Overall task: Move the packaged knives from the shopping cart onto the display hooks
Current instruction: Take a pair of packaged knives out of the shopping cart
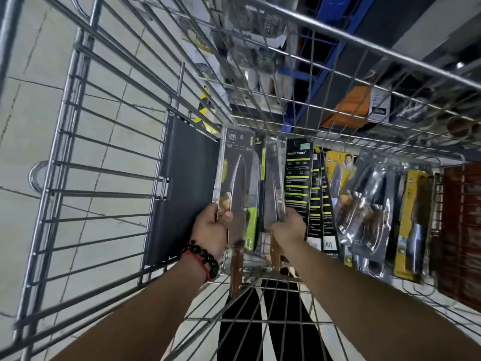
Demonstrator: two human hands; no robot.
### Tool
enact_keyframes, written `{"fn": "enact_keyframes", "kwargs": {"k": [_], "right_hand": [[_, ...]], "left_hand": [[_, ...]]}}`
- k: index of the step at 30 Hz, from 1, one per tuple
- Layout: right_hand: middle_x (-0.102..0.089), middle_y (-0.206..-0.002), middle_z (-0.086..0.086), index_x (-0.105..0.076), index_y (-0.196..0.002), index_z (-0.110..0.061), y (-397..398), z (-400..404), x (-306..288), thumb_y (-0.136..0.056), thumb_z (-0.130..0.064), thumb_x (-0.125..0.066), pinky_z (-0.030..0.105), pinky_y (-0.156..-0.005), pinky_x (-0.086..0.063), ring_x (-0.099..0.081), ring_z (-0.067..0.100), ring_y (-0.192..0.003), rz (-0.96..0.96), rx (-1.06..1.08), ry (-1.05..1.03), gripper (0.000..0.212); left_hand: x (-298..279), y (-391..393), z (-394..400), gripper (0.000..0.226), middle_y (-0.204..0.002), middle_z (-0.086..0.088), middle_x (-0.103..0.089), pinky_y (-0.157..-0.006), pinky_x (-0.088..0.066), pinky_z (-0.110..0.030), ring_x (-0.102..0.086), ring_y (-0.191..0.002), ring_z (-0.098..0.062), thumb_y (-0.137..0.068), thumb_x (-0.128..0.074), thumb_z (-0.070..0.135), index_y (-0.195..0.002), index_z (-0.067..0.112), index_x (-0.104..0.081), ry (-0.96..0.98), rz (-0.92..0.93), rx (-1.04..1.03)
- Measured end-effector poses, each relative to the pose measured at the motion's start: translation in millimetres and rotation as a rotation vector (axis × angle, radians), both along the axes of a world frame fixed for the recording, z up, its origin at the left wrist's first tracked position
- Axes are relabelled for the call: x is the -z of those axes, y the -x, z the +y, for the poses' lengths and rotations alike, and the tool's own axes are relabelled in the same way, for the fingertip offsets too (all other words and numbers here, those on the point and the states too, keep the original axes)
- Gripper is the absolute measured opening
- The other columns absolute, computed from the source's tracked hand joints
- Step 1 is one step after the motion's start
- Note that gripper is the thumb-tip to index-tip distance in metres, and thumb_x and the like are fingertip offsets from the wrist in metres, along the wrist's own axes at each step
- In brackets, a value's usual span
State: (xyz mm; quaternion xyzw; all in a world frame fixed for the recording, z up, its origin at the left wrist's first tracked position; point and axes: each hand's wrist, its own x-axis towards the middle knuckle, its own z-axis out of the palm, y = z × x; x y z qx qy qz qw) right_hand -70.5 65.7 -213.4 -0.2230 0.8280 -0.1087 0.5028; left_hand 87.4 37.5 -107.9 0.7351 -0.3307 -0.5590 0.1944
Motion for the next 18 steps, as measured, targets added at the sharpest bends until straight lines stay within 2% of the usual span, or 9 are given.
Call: {"fn": "enact_keyframes", "kwargs": {"k": [3,6,8,11,13,15,17,18], "right_hand": [[-0.068,-0.082,0.002,-0.066,-0.094,-0.016,38.0,-1.6,-29.6,-0.083,-0.003,-0.071,0.026,-0.058,-0.050,-0.068,0.021,-0.072,-0.318,0.253,0.053,0.018],[-0.069,-0.090,0.013,-0.064,-0.102,-0.004,64.7,0.9,-57.5,-0.090,0.001,-0.058,0.032,-0.060,-0.056,-0.069,0.024,-0.072,-0.570,0.546,0.065,0.014],[-0.070,-0.094,0.015,-0.062,-0.106,-0.001,70.7,5.0,-71.4,-0.093,0.002,-0.052,0.033,-0.059,-0.056,-0.069,0.025,-0.075,-0.688,0.648,0.080,0.017],[-0.070,-0.089,0.011,-0.063,-0.102,-0.003,61.7,13.2,-82.4,-0.093,0.001,-0.050,0.037,-0.066,-0.055,-0.068,0.026,-0.078,-0.798,0.610,0.106,0.016],[-0.069,-0.083,0.009,-0.064,-0.096,-0.003,49.2,16.4,-85.4,-0.092,0.001,-0.053,0.043,-0.073,-0.055,-0.066,0.028,-0.078,-0.777,0.544,0.104,0.012],[-0.068,-0.095,0.018,-0.066,-0.100,-0.002,37.7,14.5,-86.6,-0.087,-0.005,-0.063,0.048,-0.082,-0.052,-0.062,0.031,-0.084,-0.684,0.465,0.116,0.013],[-0.064,-0.101,0.027,-0.067,-0.101,-0.002,27.4,11.0,-88.0,-0.084,-0.014,-0.068,0.050,-0.091,-0.049,-0.062,0.032,-0.088,-0.600,0.342,0.141,0.021],[-0.066,-0.100,0.026,-0.068,-0.096,-0.003,23.7,10.1,-89.5,-0.085,-0.015,-0.069,0.049,-0.092,-0.049,-0.063,0.031,-0.088,-0.551,0.267,0.158,0.017]], "left_hand": [[7.9,3.6,-0.3,0.013,-0.073,0.005,-0.052,-0.047,-0.036,-0.004,-0.045,-0.065,-0.006,-0.098,-0.051,0.010,-0.087,0.013,-0.057,-0.036,0.014,0.021],[14.5,10.1,-4.0,0.017,-0.068,0.004,-0.049,-0.045,-0.036,-0.006,-0.043,-0.062,-0.007,-0.098,-0.051,0.008,-0.083,0.014,-0.055,-0.082,0.022,-0.003],[17.3,16.0,-6.9,0.011,-0.073,0.002,-0.056,-0.054,-0.042,-0.012,-0.052,-0.069,-0.013,-0.098,-0.052,0.011,-0.090,0.014,-0.059,-0.128,0.042,-0.040],[17.7,25.2,-10.2,0.015,-0.100,-0.002,-0.067,-0.075,-0.045,-0.023,-0.060,-0.096,-0.023,-0.098,-0.054,0.020,-0.108,0.014,-0.064,-0.186,0.064,-0.016],[8.1,32.3,-12.6,0.034,-0.124,-0.002,-0.060,-0.091,-0.042,-0.021,-0.057,-0.111,-0.018,-0.098,-0.053,0.031,-0.125,0.011,-0.058,-0.221,0.129,-0.004],[2.0,34.9,-12.0,0.055,-0.142,0.002,-0.048,-0.108,-0.038,-0.033,-0.048,-0.127,-0.018,-0.091,-0.052,0.052,-0.135,0.020,-0.051,-0.262,0.239,-0.022],[-7.0,34.6,-9.3,0.068,-0.150,0.003,-0.038,-0.112,-0.030,-0.047,-0.036,-0.138,-0.023,-0.086,-0.049,0.064,-0.142,0.028,-0.041,-0.274,0.297,-0.015],[-8.4,33.3,-8.0,0.074,-0.151,0.001,-0.038,-0.109,-0.031,-0.048,-0.039,-0.135,-0.024,-0.081,-0.054,0.066,-0.143,0.026,-0.040,-0.253,0.291,-0.004]]}}
